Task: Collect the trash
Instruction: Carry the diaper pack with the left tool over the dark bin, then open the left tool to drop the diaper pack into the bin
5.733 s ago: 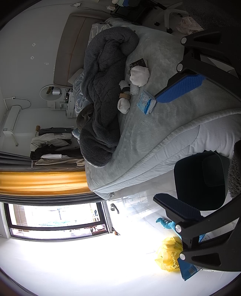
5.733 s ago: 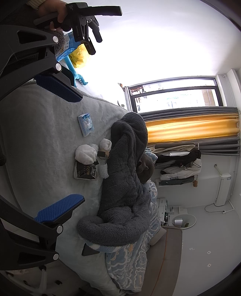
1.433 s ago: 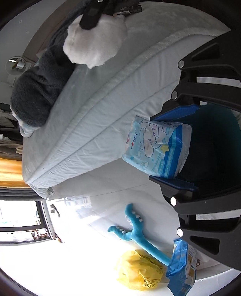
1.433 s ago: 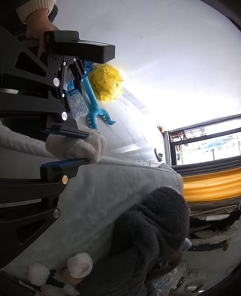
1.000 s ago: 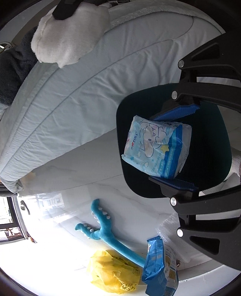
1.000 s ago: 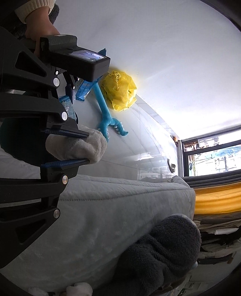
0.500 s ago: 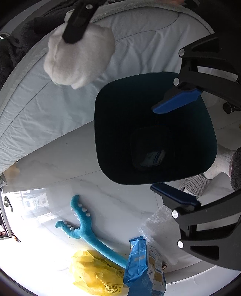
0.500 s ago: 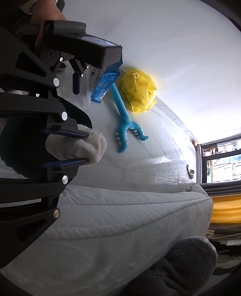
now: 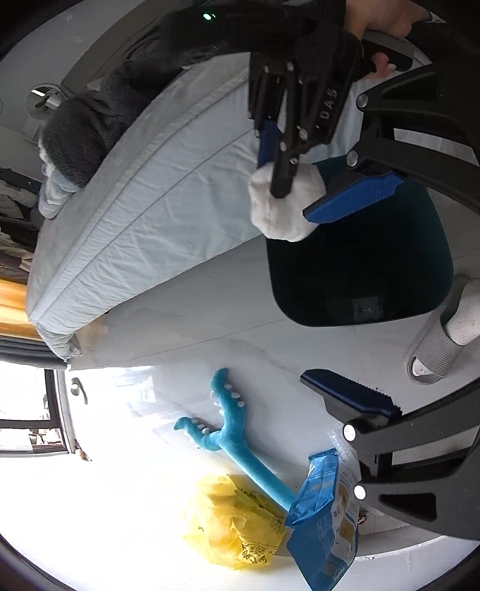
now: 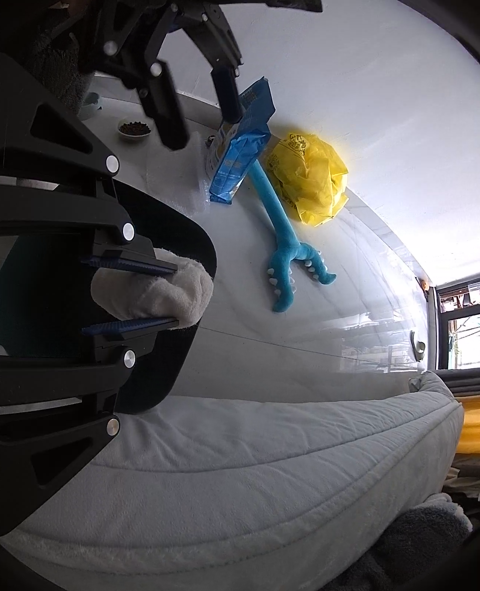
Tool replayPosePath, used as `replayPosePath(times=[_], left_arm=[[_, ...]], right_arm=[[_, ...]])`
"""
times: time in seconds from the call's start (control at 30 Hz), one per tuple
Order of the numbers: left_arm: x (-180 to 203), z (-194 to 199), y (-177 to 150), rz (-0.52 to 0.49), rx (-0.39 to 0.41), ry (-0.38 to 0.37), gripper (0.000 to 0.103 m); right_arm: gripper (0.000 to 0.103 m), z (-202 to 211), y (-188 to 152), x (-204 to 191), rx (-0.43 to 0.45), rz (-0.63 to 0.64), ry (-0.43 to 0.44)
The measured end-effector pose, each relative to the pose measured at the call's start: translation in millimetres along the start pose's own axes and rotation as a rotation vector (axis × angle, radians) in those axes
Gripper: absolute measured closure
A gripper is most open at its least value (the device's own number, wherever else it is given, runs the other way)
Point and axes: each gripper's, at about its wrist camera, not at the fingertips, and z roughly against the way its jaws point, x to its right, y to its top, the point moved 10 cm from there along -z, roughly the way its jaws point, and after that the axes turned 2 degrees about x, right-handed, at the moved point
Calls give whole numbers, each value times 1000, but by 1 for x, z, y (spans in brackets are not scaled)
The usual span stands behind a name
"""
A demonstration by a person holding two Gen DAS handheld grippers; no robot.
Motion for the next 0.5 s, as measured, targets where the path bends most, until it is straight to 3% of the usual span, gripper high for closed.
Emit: replayPosePath(times=[0.27, 0.5], left_arm=[[-12, 36, 32, 40, 177, 15, 20], [-5, 70, 57, 11, 338, 44, 20]], right_arm=[[80, -23, -13, -9, -56, 0, 7], [78, -37, -27, -18, -110, 8, 26]])
